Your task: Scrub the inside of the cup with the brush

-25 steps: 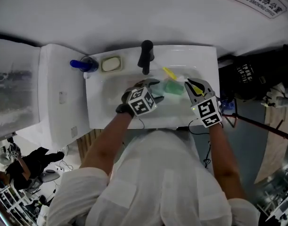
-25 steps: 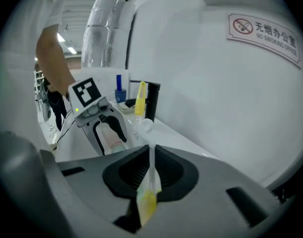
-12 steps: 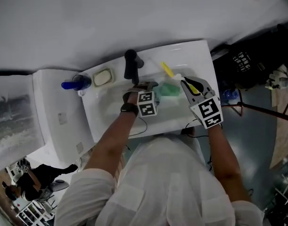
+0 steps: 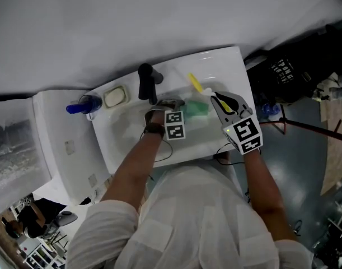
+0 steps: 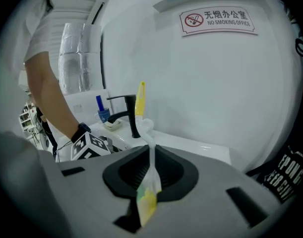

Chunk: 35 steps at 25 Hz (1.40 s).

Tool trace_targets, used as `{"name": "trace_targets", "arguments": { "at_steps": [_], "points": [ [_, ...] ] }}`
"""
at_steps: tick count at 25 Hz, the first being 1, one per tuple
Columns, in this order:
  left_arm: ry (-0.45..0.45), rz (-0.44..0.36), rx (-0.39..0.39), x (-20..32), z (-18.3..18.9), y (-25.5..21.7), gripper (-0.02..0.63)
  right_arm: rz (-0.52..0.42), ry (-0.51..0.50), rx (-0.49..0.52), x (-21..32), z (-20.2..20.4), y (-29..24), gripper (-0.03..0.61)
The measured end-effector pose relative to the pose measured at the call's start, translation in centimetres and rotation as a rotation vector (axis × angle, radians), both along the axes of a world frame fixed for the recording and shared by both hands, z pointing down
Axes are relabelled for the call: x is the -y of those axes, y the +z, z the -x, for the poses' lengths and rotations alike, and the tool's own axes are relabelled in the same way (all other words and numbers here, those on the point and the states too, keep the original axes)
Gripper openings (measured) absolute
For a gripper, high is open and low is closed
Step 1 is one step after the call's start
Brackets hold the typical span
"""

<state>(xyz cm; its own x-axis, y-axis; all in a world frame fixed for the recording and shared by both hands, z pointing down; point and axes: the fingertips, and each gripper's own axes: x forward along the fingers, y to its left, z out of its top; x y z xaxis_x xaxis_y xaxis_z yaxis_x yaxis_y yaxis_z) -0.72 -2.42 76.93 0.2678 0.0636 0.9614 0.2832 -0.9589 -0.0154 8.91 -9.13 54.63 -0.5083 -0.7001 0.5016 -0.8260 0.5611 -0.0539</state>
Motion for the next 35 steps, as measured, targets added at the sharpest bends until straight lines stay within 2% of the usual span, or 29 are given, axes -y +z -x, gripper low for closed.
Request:
{"name": "trace_targets", "arguments": {
  "at_steps": [5, 9, 13, 16, 21, 26, 32, 35],
  "points": [
    [-0.031, -0.011, -0.047, 0.0, -0.3, -1.2, 0.348, -0.004, 0.017, 0.016, 0.1, -0.6, -0.5, 0.035],
    [-0.128, -0.023, -0.129, 0.7, -0.6, -3.4, 0.348, -0.034, 0.043, 0.077, 0.5, -0.6, -2.5, 0.035],
    [-0.244, -0.017, -0.222, 1.3, -0.9, -6.0, 0.348, -0.070, 0.070, 0.182, 1.1, -0.3, -5.5, 0.035],
    [-0.339, -0.007, -0.319, 1.9, -1.6, -8.9, 0.348, -0.103, 0.088, 0.288, 1.4, 0.3, -8.3, 0.035],
    [-0.516, 0.031, -0.534, 3.4, -3.2, -15.0, 0.348, -0.187, 0.075, 0.434, 2.1, 1.9, -14.1, 0.035],
    [-0.611, 0.053, -0.721, 4.4, -3.8, -20.9, 0.348, -0.281, 0.057, 0.556, 2.4, 3.7, -19.5, 0.035],
    [-0.656, 0.030, -0.855, 5.1, -3.5, -26.9, 0.348, -0.345, 0.005, 0.566, 1.6, 5.8, -23.5, 0.035],
    [-0.681, 0.016, -0.899, 5.3, -3.0, -29.7, 0.348, -0.382, -0.029, 0.532, 0.7, 6.7, -25.0, 0.035]
  ]
}}
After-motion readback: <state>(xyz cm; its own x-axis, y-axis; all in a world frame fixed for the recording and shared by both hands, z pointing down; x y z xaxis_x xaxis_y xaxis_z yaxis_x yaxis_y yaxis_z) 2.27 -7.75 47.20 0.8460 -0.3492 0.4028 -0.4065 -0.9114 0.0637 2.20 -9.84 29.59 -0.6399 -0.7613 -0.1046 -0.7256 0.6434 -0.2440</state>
